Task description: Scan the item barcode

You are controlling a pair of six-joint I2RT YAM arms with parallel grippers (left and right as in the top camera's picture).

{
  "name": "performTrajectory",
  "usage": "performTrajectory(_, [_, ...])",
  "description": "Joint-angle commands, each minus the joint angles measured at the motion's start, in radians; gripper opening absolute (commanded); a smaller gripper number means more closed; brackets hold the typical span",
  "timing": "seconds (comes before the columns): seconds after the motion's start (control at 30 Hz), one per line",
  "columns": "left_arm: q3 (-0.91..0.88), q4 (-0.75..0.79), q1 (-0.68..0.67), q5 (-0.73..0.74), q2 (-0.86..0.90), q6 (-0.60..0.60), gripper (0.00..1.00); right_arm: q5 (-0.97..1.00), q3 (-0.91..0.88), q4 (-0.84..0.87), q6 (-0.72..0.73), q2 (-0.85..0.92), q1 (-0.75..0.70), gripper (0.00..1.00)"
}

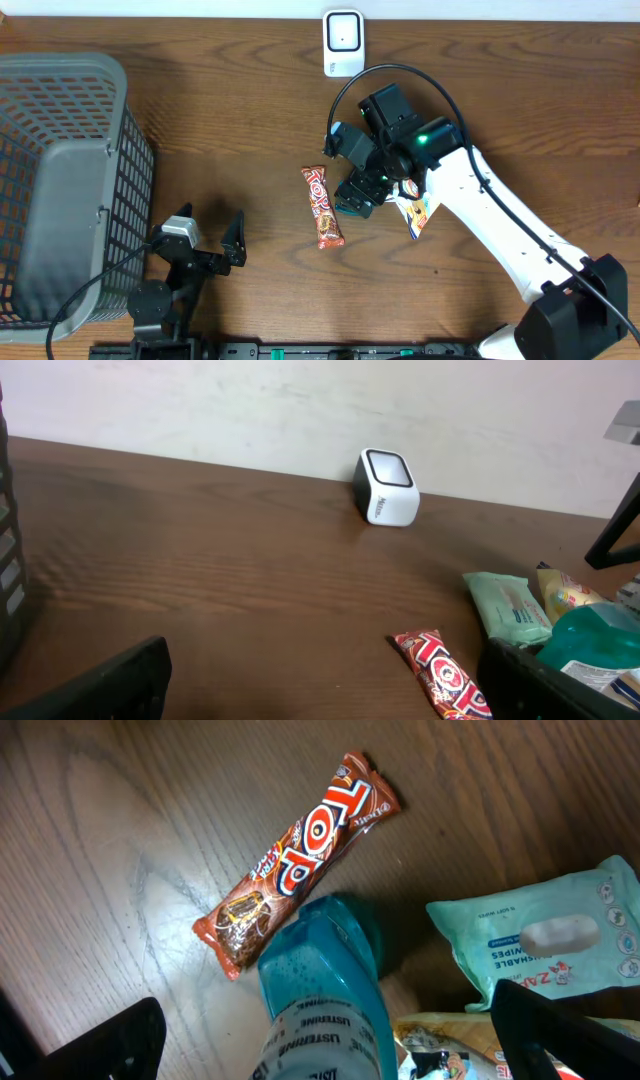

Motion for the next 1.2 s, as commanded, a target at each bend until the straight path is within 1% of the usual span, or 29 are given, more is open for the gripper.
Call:
performTrajectory(0.0, [-0.017,-0.029,-0.005,0.002,-0.007,-0.009,0.98,-0.013,-0.029,0.025,-0.014,-0.008,0.009,0.99])
performTrajectory(0.57, [-0.017,-0.029,-0.005,0.002,-0.007,-0.009,0.98,-0.013,-0.153,0.191,-0.014,-0.008,0.020,0.99])
performTrajectory(0.67, [-0.017,-0.029,-0.005,0.002,-0.007,-0.009,0.98,0.017,-0.166,0.214,-0.014,-0.008,0.020,0.99])
performTrajectory(0.77, [-0.017,-0.029,-0.005,0.002,-0.007,-0.009,0.98,0.049,-0.167,0.218,-0.014,-0.008,0.018,0.99])
performTrajectory(1.17, [-0.017,-0.029,-0.005,0.002,-0.007,-0.009,0.98,0.067,-0.203,0.248,-0.014,-0.008,0.018,0.99])
